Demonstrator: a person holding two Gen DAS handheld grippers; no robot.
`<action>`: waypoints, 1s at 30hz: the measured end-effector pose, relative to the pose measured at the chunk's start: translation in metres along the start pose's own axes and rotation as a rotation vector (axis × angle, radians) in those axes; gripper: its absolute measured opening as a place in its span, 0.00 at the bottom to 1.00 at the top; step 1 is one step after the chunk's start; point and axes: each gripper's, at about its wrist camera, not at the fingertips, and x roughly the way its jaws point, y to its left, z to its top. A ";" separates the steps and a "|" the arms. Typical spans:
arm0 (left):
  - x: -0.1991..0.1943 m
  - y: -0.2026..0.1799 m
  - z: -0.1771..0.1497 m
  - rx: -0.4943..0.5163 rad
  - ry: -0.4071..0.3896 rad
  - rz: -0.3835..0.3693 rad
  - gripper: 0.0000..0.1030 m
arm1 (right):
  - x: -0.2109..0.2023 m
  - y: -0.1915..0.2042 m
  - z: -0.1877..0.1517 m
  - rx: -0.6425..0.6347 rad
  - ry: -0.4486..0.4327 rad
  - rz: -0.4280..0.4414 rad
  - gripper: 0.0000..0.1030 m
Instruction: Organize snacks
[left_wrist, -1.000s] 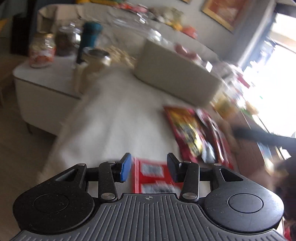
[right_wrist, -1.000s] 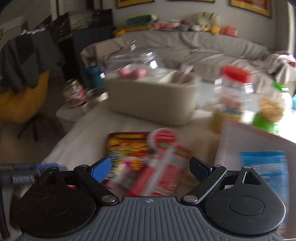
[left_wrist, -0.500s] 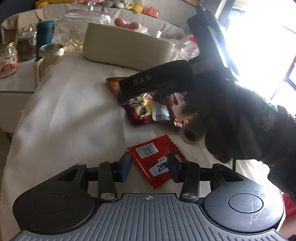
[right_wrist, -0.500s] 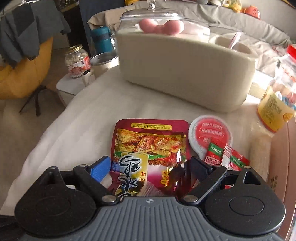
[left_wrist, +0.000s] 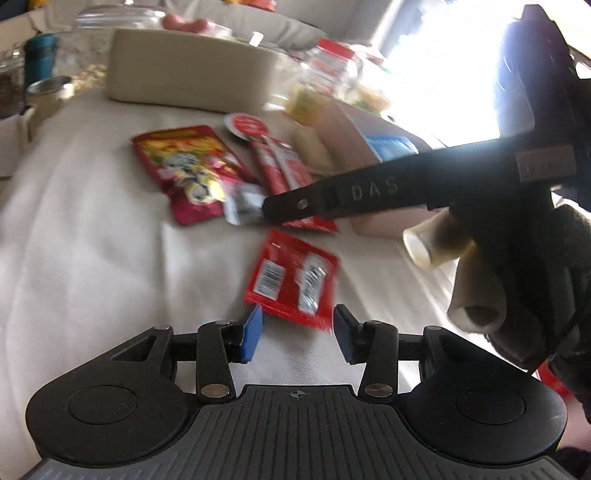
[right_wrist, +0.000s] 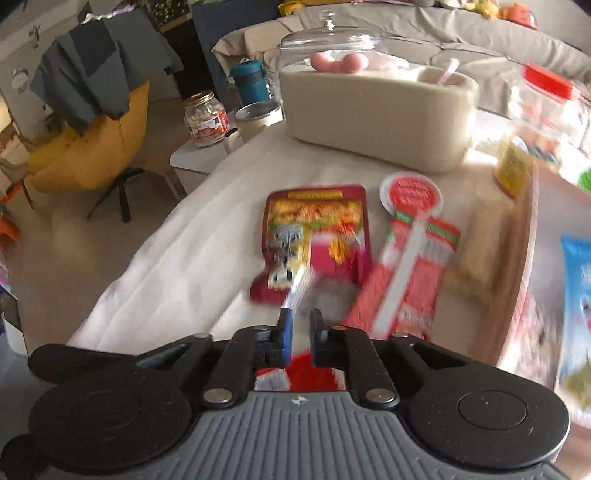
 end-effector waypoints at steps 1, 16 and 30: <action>-0.001 -0.004 -0.002 0.015 0.009 -0.004 0.46 | -0.004 0.000 -0.006 -0.001 -0.010 -0.002 0.52; -0.005 0.047 0.060 -0.228 -0.212 0.216 0.46 | -0.033 -0.030 -0.086 0.055 -0.097 -0.220 0.75; 0.067 0.079 0.110 -0.158 -0.174 0.157 0.48 | -0.007 -0.016 -0.064 0.104 -0.132 -0.043 0.77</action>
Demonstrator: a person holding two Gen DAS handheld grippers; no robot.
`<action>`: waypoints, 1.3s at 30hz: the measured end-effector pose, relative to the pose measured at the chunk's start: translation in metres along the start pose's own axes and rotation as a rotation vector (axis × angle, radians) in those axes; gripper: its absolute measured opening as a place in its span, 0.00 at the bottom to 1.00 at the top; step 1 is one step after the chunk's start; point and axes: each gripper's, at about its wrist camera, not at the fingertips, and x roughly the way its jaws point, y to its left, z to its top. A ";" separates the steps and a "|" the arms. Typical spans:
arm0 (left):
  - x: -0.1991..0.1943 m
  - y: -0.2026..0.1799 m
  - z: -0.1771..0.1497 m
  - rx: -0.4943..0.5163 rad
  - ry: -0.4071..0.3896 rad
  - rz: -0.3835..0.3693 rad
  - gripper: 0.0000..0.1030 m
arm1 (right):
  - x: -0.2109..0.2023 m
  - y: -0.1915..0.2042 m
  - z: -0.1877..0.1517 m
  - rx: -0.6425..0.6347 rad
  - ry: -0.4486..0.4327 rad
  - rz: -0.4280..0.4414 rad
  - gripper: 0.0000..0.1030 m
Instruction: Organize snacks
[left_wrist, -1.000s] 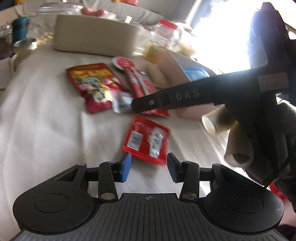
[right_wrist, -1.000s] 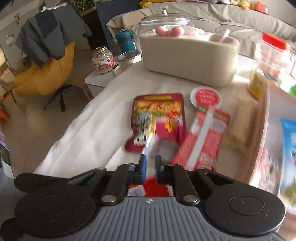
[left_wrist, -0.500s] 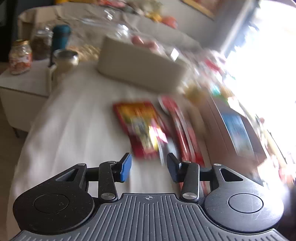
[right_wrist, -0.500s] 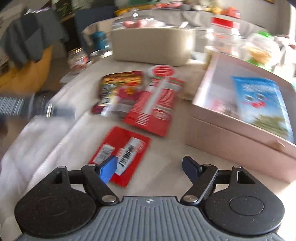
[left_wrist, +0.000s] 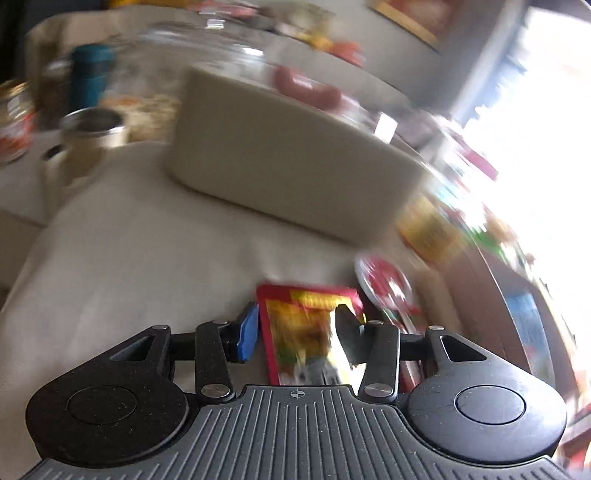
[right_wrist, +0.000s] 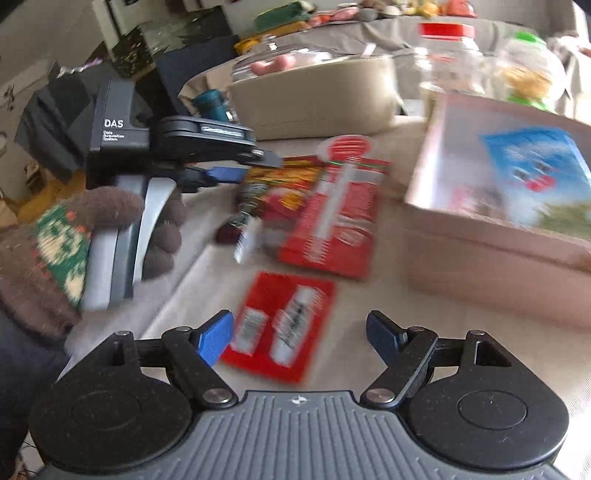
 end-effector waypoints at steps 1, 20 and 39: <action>-0.003 -0.005 -0.004 0.046 0.016 -0.007 0.48 | 0.003 0.007 0.001 -0.033 0.001 -0.013 0.76; -0.019 -0.035 -0.035 -0.115 -0.018 -0.228 0.53 | -0.075 -0.061 -0.065 0.053 -0.091 -0.111 0.33; -0.034 -0.109 -0.029 0.052 -0.005 -0.352 0.19 | -0.075 -0.066 -0.070 0.094 -0.160 -0.062 0.48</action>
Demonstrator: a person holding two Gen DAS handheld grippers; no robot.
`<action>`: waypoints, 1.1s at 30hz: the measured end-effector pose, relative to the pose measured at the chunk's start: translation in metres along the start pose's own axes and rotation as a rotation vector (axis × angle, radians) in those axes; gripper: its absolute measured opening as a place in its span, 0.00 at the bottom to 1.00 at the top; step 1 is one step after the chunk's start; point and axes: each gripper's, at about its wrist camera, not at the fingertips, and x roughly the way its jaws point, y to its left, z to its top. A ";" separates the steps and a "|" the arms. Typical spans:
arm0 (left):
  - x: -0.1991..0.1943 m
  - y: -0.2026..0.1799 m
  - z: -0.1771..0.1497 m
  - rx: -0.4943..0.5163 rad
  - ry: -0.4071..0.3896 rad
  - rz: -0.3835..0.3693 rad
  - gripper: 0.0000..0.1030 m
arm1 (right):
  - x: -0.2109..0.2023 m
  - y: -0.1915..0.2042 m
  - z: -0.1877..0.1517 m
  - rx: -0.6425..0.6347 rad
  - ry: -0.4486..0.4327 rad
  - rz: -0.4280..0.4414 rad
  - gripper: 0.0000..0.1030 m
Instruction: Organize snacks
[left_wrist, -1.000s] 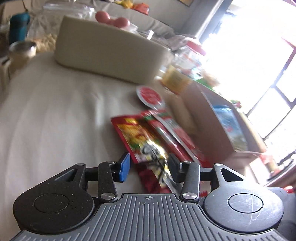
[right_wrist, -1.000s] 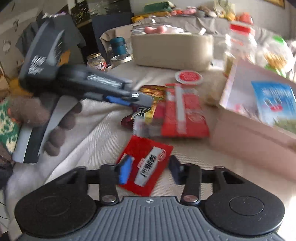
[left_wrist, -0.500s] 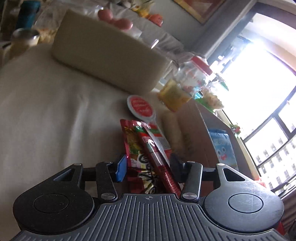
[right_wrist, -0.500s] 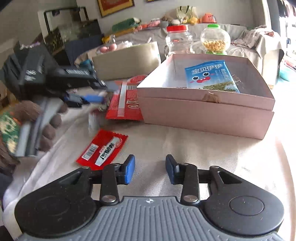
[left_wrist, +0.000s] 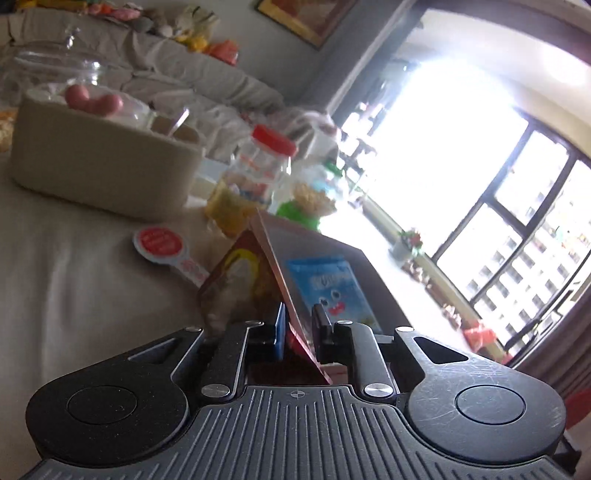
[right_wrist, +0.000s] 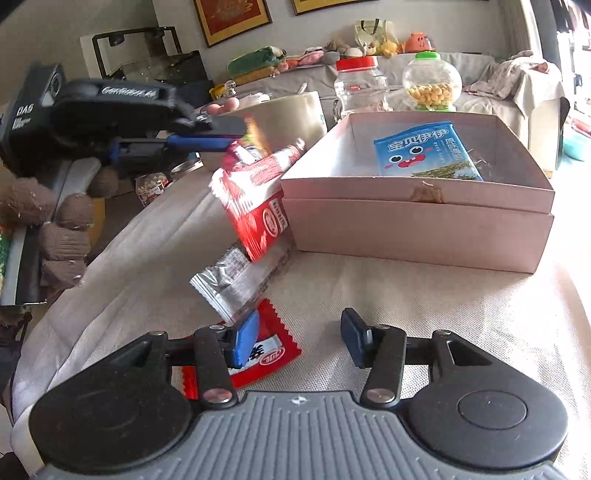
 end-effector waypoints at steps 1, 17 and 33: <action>0.007 -0.002 -0.003 -0.001 0.019 0.029 0.22 | -0.001 0.000 -0.001 0.004 -0.001 0.001 0.48; -0.064 0.010 -0.043 0.005 0.043 0.152 0.32 | -0.001 -0.002 -0.002 0.031 -0.004 0.035 0.58; -0.005 -0.016 -0.039 0.130 0.017 0.274 0.33 | 0.001 -0.001 -0.002 0.027 -0.001 0.041 0.62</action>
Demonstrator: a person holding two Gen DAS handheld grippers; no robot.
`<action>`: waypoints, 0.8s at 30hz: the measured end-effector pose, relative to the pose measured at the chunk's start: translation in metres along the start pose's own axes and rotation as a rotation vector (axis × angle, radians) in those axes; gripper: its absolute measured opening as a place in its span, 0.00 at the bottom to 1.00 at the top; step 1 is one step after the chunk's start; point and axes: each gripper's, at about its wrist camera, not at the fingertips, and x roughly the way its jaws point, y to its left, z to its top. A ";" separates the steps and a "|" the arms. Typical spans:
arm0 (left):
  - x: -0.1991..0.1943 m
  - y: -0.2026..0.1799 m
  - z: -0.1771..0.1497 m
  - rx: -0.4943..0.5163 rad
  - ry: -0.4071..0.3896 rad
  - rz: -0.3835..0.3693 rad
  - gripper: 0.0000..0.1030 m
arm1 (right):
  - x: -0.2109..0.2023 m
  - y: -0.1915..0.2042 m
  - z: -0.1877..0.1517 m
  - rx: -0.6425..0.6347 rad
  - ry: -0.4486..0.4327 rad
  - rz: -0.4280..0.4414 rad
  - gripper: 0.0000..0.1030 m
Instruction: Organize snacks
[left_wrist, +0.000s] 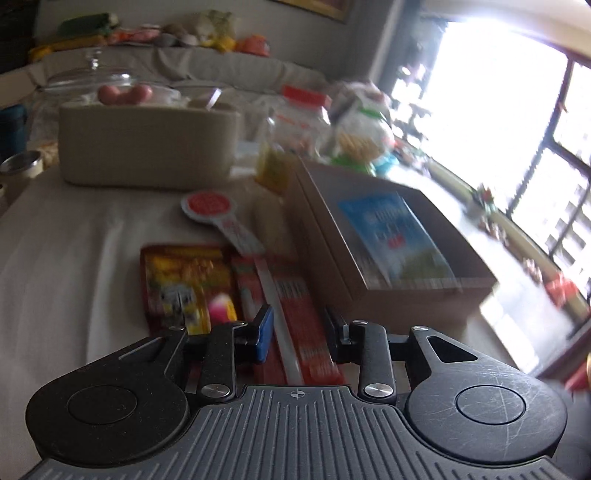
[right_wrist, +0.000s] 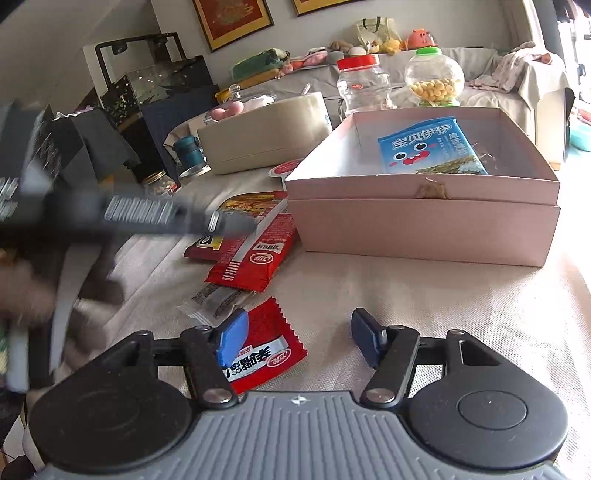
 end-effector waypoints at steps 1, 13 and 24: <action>0.006 0.001 0.004 -0.005 0.004 0.011 0.33 | 0.000 0.000 0.000 -0.001 0.000 0.003 0.62; 0.019 -0.014 -0.006 0.269 0.121 0.063 0.41 | 0.000 -0.002 0.000 0.003 0.001 0.015 0.65; 0.048 -0.024 0.000 0.182 0.199 0.018 0.60 | 0.000 0.003 -0.001 -0.011 0.004 0.011 0.68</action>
